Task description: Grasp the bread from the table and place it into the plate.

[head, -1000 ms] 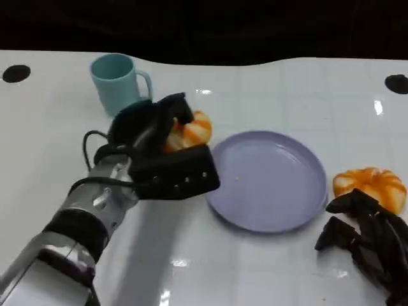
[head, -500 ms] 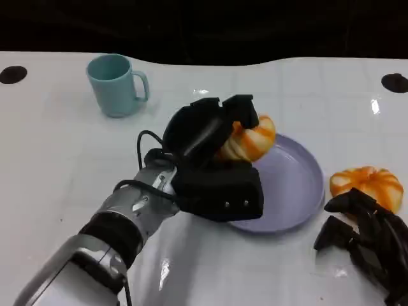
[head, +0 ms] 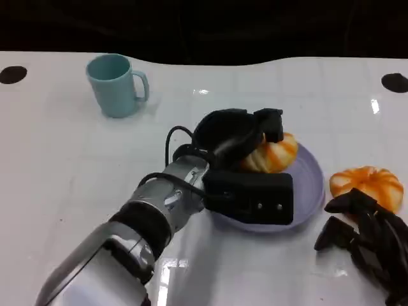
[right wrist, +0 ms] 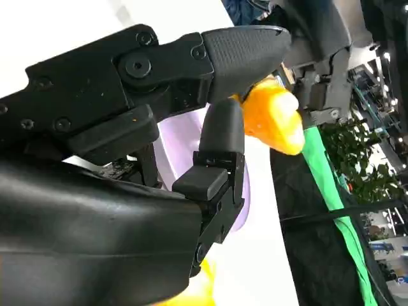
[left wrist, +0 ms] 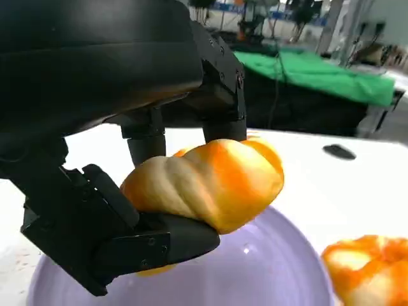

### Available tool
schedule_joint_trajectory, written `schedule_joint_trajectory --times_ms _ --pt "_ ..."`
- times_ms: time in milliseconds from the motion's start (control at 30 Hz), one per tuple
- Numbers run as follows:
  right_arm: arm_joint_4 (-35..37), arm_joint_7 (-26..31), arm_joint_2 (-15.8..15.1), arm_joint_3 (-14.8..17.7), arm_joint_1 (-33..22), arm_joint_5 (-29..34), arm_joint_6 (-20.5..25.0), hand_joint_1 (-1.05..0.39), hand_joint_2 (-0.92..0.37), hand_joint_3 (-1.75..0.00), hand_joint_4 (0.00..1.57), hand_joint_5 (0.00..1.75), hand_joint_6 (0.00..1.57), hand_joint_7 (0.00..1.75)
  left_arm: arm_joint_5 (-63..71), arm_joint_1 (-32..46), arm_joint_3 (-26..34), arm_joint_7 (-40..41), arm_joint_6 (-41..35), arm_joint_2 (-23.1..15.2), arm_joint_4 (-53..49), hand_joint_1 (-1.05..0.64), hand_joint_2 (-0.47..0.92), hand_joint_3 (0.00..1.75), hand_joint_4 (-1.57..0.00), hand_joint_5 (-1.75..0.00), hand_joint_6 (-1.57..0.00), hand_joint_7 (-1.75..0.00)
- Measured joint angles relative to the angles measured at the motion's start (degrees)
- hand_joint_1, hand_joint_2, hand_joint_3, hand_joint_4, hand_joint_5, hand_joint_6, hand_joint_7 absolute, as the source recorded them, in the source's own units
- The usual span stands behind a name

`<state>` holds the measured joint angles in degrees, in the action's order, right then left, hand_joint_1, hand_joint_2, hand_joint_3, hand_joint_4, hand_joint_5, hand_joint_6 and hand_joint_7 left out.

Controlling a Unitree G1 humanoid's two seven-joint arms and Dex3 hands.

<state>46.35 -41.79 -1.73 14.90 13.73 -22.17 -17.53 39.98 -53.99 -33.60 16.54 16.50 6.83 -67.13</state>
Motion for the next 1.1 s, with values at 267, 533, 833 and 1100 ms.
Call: schedule_joint_trajectory --times_ms 267,533,833,1100 --pt "0.1 -0.33 0.0 0.13 -0.02 -0.17 -0.01 -0.54 -0.92 -0.26 0.63 1.6 0.58 1.26 -0.17 -0.43 -0.03 -5.61 -0.87 -0.22 -0.17 -0.49 0.91 0.37 -0.37 -0.94 -0.5 -0.29" --pt "0.24 -0.45 0.0 0.14 -0.04 -0.15 -0.4 -0.53 -0.92 -0.25 0.63 1.6 0.58 1.26 0.58 -0.97 -1.14 -9.97 -2.77 -1.68 0.23 -0.77 0.92 0.56 -0.17 -0.44 -0.36 -0.1" --pt "0.25 -0.28 0.08 0.15 0.0 -0.19 -0.32 -0.54 -0.92 -0.24 0.63 1.6 0.59 1.25 0.81 -1.06 -2.2 -12.58 -3.74 -2.87 3.2 -0.89 0.92 0.73 -0.1 -0.39 -0.32 -0.05" --pt "0.1 -0.04 0.28 0.17 -0.02 -0.22 -0.22 -0.54 -0.92 -0.25 0.62 1.59 0.59 1.23 -2.26 1.57 0.01 -13.21 0.0 -6.97 9.25 -0.84 0.92 0.64 -0.19 -0.42 -0.38 -0.06"
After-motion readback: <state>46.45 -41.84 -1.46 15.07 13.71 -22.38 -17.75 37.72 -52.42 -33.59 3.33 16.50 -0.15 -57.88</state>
